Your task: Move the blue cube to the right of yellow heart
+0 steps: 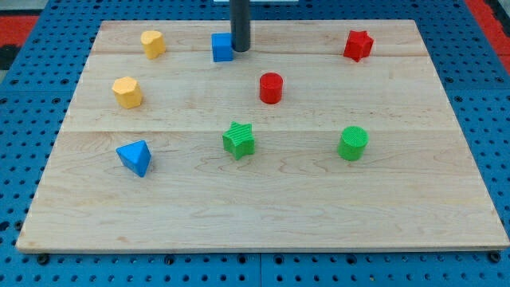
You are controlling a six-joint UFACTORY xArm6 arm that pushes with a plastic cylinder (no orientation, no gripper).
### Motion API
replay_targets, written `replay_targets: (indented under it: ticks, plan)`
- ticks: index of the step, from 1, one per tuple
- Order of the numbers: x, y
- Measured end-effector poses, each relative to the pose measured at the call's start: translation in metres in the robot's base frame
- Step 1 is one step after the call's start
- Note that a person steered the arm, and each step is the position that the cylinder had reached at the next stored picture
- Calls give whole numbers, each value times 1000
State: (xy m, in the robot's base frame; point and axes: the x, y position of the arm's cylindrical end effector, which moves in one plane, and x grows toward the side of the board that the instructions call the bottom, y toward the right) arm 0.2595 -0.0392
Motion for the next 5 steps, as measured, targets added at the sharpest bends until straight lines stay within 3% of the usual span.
replay_targets:
  ticks: [5]
  plan:
    - [0, -19]
